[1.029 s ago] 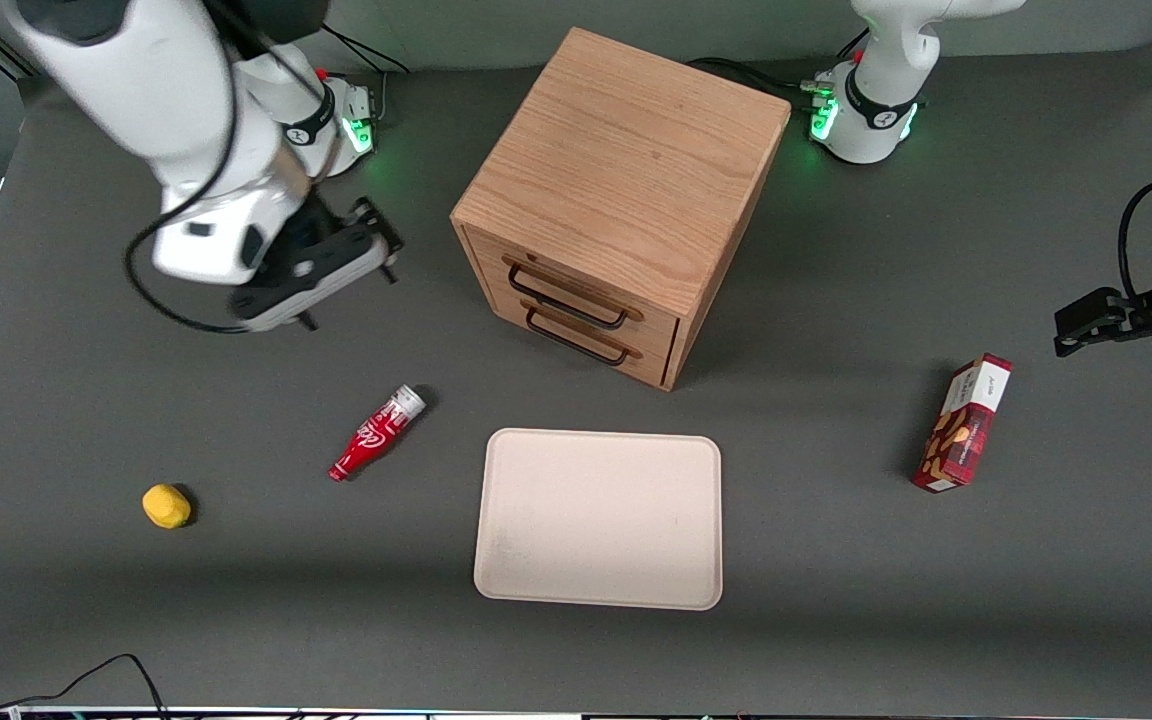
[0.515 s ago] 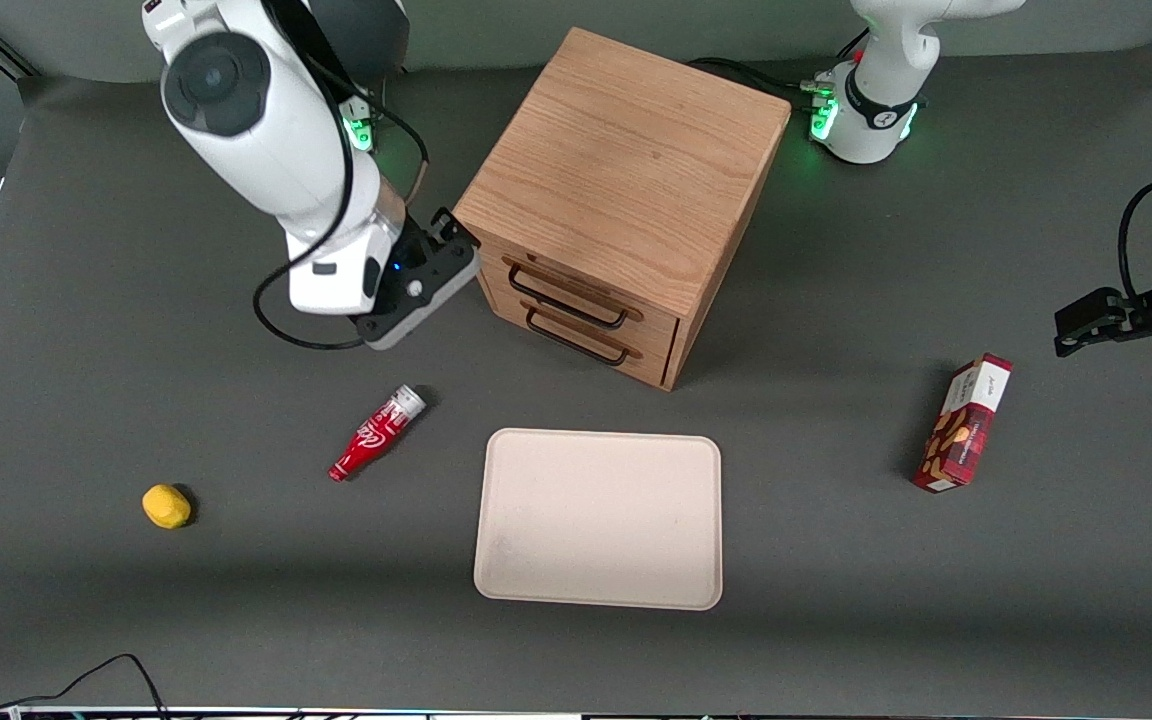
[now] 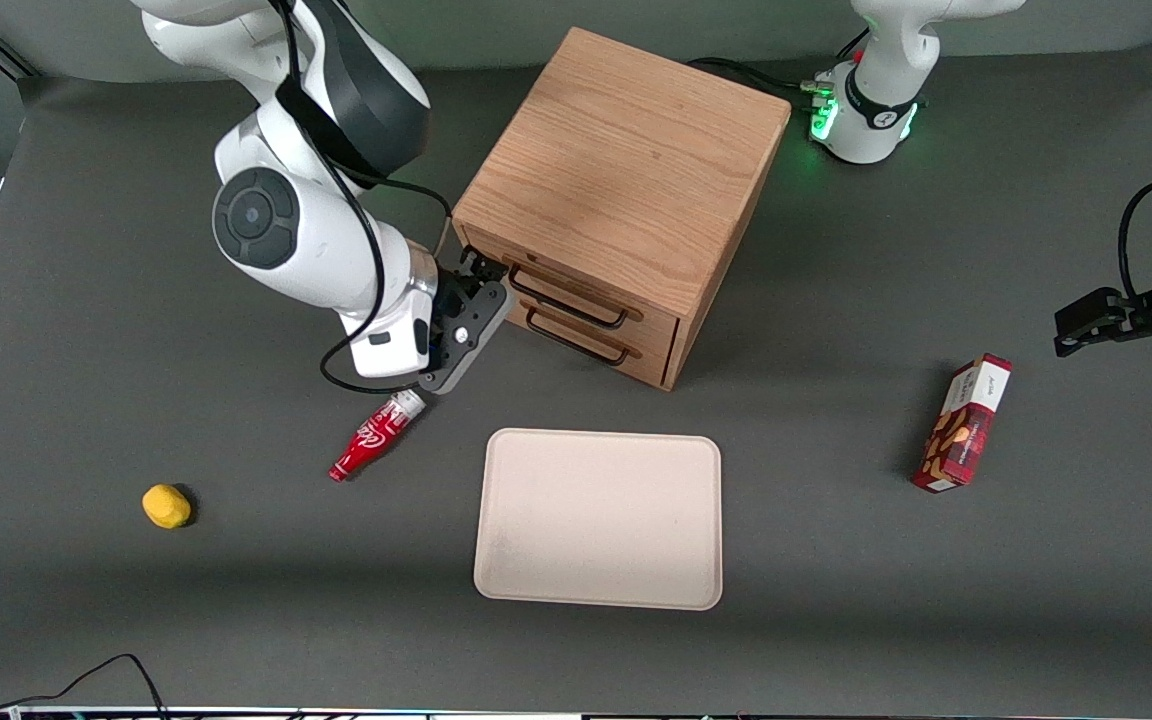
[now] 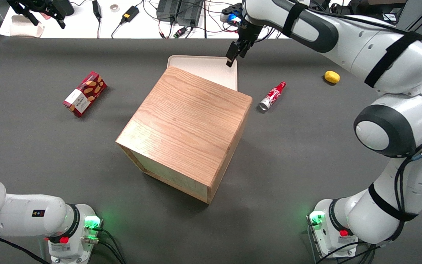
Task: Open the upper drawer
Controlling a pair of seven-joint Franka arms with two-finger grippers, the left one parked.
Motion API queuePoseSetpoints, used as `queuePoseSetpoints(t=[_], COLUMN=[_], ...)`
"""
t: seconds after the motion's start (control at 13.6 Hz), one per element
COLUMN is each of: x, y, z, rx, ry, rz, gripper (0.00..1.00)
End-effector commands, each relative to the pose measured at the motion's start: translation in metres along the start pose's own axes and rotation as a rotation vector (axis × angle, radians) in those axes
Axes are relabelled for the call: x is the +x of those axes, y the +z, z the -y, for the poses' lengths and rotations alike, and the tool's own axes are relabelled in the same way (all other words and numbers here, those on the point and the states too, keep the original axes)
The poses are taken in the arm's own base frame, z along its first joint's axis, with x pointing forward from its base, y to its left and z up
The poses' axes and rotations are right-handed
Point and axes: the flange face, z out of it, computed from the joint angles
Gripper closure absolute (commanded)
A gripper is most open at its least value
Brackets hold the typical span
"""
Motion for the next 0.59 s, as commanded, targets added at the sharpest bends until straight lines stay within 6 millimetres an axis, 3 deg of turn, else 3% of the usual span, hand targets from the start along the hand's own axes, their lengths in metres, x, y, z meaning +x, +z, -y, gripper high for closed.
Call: queuePoseSetpoints(t=[0.0,0.51], x=[0.016,0.035], y=[0.014,0.053], z=[0.0,0.013], rx=[0.042,0.053], ry=[-0.038,-0.068], rz=[-0.035,-0.059], gripper=[0.0,0.0])
